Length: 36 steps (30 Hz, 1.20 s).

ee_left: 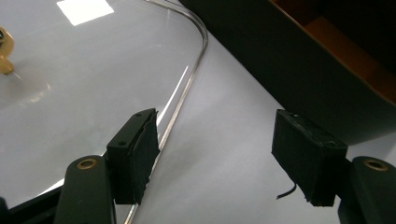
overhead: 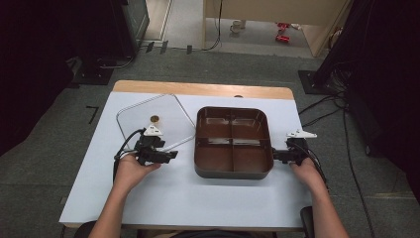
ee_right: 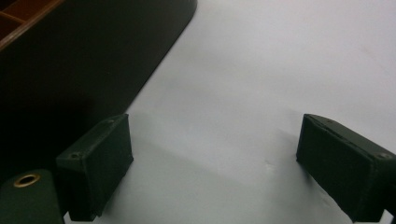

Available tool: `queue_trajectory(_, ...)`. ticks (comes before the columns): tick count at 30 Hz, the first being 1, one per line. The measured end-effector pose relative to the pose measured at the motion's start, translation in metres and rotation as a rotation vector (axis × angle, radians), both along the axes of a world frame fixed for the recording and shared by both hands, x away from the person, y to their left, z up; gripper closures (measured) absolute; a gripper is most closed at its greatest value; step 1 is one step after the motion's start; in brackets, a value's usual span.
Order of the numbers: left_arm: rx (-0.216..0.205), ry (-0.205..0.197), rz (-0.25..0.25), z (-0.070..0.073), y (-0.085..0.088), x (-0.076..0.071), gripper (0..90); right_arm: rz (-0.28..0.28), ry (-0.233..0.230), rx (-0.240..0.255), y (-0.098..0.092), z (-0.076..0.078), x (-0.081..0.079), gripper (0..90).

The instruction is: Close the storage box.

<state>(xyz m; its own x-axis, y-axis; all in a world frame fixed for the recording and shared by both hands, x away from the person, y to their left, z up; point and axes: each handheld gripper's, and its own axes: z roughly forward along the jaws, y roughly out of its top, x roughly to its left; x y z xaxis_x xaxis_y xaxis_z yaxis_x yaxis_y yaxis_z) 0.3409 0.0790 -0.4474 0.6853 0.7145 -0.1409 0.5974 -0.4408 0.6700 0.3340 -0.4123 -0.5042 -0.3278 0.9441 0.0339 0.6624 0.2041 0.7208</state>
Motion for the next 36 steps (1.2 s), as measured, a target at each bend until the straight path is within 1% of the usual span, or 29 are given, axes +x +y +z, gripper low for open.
queue_trajectory(2,-0.007,-0.005,0.009,0.001,0.002,0.003,31.8,0.0,0.0,0.0,0.0,0.0,0.0,9.9)
queue_trajectory(3,-0.017,-0.011,0.018,0.003,0.004,0.005,31.8,-0.001,0.001,0.001,0.0,0.0,0.0,9.9)
queue_trajectory(6,-0.012,-0.02,0.025,0.005,0.006,0.008,31.8,-0.001,0.001,0.001,0.0,0.0,0.0,9.9)
queue_trajectory(9,-0.014,-0.023,0.036,0.007,0.01,0.015,31.8,-0.001,0.001,0.001,0.0,0.0,0.0,9.9)
queue_trajectory(12,-0.015,-0.031,0.037,0.007,0.011,0.018,32.0,-0.001,0.001,0.001,0.0,0.0,0.0,9.9)
queue_trajectory(13,-0.001,-0.032,0.043,0.007,0.012,0.023,32.1,0.0,0.0,0.0,0.0,0.0,0.0,9.9)
queue_trajectory(15,0.001,-0.034,0.047,0.008,0.013,0.025,32.1,-0.001,0.0,0.0,0.0,0.0,0.0,9.9)
queue_trajectory(17,-0.003,-0.037,0.057,0.011,0.016,0.031,32.1,0.0,0.0,0.0,0.0,0.0,0.0,9.9)
queue_trajectory(20,-0.003,-0.038,0.067,0.013,0.018,0.034,32.1,-0.001,0.0,0.0,0.0,0.0,0.0,9.9)
queue_trajectory(21,-0.01,-0.038,0.076,0.014,0.02,0.038,32.1,-0.001,0.001,0.001,0.0,0.0,0.0,9.9)
queue_trajectory(22,-0.01,-0.038,0.076,0.014,0.02,0.038,32.0,-0.001,0.001,0.001,0.0,0.0,0.0,9.9)
queue_trajectory(23,-0.021,-0.039,0.08,0.016,0.022,0.043,31.8,-0.001,0.001,0.0,0.0,0.0,0.0,9.9)
queue_trajectory(24,-0.021,-0.039,0.08,0.016,0.022,0.043,31.4,-0.001,0.001,0.0,0.0,0.0,0.0,9.9)
queue_trajectory(25,-0.038,-0.039,0.071,0.016,0.024,0.047,31.2,-0.001,0.0,0.0,0.0,0.0,0.0,9.9)
queue_trajectory(26,-0.038,-0.039,0.071,0.016,0.024,0.047,31.2,-0.001,0.0,0.0,0.0,0.0,0.0,9.9)
queue_trajectory(29,-0.016,-0.053,0.078,0.017,0.025,0.053,31.1,-0.001,0.001,0.0,0.0,0.0,0.0,9.9)
queue_trajectory(31,-0.01,-0.058,0.081,0.018,0.025,0.054,31.4,-0.001,0.001,0.0,0.0,0.0,0.0,9.9)
queue_trajectory(33,-0.01,-0.064,0.092,0.02,0.028,0.06,31.5,-0.002,0.001,0.0,0.0,0.0,0.0,9.9)
queue_trajectory(36,-0.007,-0.066,0.092,0.02,0.029,0.064,31.7,-0.001,0.001,0.0,0.0,0.0,0.0,9.9)
